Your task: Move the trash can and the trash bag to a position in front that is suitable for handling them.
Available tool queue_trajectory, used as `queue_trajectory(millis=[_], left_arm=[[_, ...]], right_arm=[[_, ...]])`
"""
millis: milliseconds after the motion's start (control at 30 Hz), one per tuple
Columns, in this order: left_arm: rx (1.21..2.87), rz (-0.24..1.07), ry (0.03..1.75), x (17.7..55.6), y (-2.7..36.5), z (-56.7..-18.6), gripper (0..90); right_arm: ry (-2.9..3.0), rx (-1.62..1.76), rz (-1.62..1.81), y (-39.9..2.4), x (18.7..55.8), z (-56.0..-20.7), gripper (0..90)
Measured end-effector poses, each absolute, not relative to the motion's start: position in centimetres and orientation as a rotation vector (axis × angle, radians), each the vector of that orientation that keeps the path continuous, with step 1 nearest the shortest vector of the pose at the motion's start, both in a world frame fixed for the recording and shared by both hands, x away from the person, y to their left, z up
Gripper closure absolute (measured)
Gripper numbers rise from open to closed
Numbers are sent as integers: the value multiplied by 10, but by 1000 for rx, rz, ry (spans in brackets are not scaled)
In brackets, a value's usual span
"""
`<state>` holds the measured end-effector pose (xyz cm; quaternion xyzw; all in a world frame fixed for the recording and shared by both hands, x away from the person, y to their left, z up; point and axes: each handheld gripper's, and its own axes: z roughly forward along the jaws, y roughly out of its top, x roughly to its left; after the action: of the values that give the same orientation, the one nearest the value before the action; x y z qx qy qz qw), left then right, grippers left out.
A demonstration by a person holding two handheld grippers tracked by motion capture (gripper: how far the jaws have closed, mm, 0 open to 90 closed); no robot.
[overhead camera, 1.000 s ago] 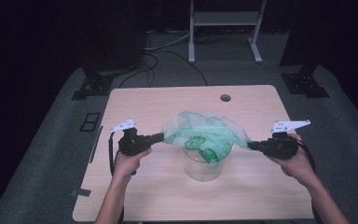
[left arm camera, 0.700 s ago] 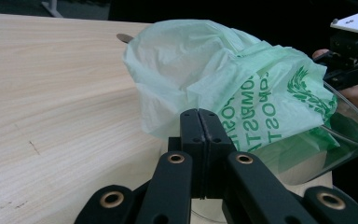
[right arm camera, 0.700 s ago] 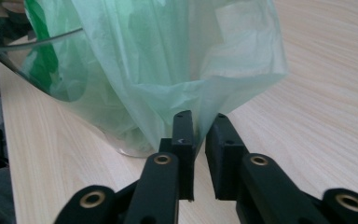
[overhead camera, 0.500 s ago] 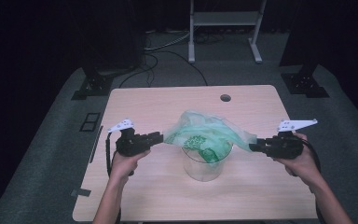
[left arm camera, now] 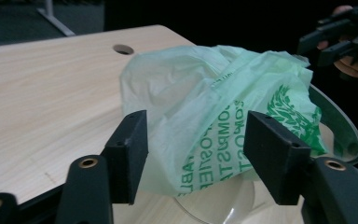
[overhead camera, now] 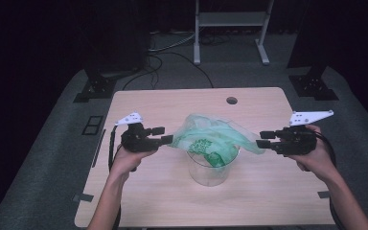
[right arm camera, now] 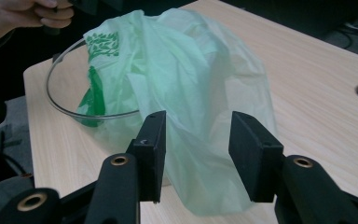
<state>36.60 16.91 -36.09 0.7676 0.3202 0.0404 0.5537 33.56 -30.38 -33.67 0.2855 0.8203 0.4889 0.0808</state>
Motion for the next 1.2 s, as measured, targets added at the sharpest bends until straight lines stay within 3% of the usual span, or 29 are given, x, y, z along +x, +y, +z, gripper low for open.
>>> queue_trajectory(millis=[200,300,567,767,1200], left_arm=[[1885,56,697,374,160,-363,355],[1918,28,658,379,157,-368,395],[1977,11,609,384,150,-378,679],[1977,15,591,384,147,-376,900],[1947,52,588,379,164,-365,900]], right_arm=[[2530,788,1450,-286,346,-343,564],[2564,775,1424,-280,350,-347,603],[2613,741,1376,-271,349,-352,860],[2614,726,1372,-269,347,-351,900],[2633,679,1401,-267,341,-347,900]])
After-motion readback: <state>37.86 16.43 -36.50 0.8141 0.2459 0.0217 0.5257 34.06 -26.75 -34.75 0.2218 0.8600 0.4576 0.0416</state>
